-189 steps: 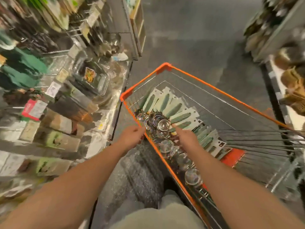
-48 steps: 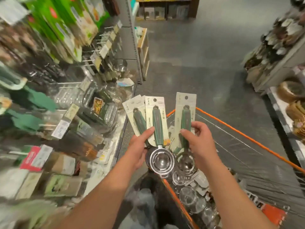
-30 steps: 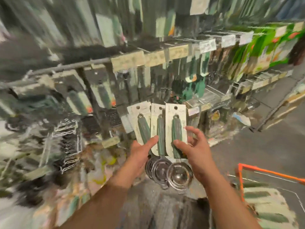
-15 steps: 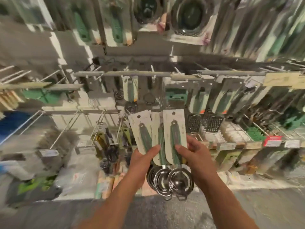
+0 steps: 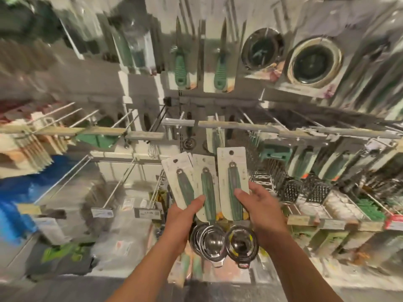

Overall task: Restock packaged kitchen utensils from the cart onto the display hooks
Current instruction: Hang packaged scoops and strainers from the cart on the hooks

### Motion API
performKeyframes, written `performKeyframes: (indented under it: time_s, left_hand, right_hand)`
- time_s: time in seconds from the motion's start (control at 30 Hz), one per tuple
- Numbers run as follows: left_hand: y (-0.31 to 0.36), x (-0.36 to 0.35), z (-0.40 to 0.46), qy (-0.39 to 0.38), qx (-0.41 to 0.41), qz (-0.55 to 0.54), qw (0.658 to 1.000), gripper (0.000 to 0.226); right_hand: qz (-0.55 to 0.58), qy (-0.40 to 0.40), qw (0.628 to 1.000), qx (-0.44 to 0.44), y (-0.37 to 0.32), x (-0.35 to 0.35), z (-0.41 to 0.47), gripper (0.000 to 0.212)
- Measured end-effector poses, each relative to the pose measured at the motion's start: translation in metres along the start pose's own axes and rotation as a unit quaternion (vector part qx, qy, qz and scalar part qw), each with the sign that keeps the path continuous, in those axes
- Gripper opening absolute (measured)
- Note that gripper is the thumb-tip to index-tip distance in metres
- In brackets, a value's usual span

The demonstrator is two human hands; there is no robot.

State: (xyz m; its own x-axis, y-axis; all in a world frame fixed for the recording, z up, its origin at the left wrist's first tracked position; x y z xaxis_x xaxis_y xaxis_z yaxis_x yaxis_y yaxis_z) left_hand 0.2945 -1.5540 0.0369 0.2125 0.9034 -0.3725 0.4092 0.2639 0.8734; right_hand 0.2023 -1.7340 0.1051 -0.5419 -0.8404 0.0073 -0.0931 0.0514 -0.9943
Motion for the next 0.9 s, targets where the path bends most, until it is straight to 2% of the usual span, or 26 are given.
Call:
performKeyframes:
  time_s: [0.1, 0.23, 0.27, 0.4, 0.47, 0.5, 0.6, 0.67, 0.8, 0.9]
  left_hand:
    - [0.015, 0.003, 0.000, 0.007, -0.021, 0.002, 1.000, 0.046]
    - [0.034, 0.005, 0.001, 0.018, -0.046, -0.009, 0.999, 0.033]
    - [0.037, 0.005, 0.002, 0.020, -0.052, -0.008, 0.998, 0.036]
    - [0.042, 0.002, 0.011, 0.041, -0.059, 0.000, 0.997, 0.085]
    - [0.041, 0.000, 0.014, 0.058, -0.053, 0.000, 0.997, 0.099]
    - [0.039, -0.001, 0.017, 0.060, -0.050, -0.002, 0.997, 0.097]
    - [0.039, -0.007, 0.020, 0.057, -0.053, -0.002, 0.997, 0.053]
    - [0.038, -0.009, 0.021, 0.057, -0.052, -0.007, 0.997, 0.035]
    - [0.037, -0.007, 0.024, 0.079, -0.057, -0.014, 0.995, 0.039]
    - [0.040, -0.003, 0.023, 0.082, -0.063, -0.014, 0.995, 0.031]
  right_hand:
    - [-0.018, -0.037, 0.999, 0.019, -0.016, -0.015, 0.008, 0.019]
    - [-0.023, -0.043, 0.998, 0.029, -0.024, -0.027, 0.021, 0.024]
    - [-0.022, -0.041, 0.998, 0.029, -0.024, -0.027, 0.025, 0.023]
    - [-0.024, -0.035, 0.998, 0.036, -0.022, -0.025, 0.038, 0.027]
    - [-0.026, -0.038, 0.998, 0.040, -0.023, -0.025, 0.044, 0.024]
    - [-0.026, -0.041, 0.998, 0.041, -0.023, -0.025, 0.046, 0.023]
    - [-0.029, -0.047, 0.998, 0.039, -0.024, -0.025, 0.053, 0.023]
    - [-0.034, -0.052, 0.997, 0.042, -0.023, -0.026, 0.057, 0.021]
    - [-0.041, -0.055, 0.997, 0.037, -0.018, -0.026, 0.066, 0.021]
    - [-0.056, -0.052, 0.996, 0.042, -0.016, -0.028, 0.076, 0.019]
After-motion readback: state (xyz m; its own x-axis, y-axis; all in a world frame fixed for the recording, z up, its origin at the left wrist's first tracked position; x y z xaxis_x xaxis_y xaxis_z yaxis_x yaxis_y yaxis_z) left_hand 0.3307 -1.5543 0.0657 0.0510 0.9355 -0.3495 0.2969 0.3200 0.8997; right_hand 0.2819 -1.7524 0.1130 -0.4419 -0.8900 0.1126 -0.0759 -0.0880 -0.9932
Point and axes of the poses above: each hand's wrist, its own z-axis towards the middle knuckle, its own x-axis out of the back of the hand, y = z × x, the point moved 6 cm from there along z, towards the middle knuckle, and after that the axes turned 9 degrees about -z, right-handed, at the moved point
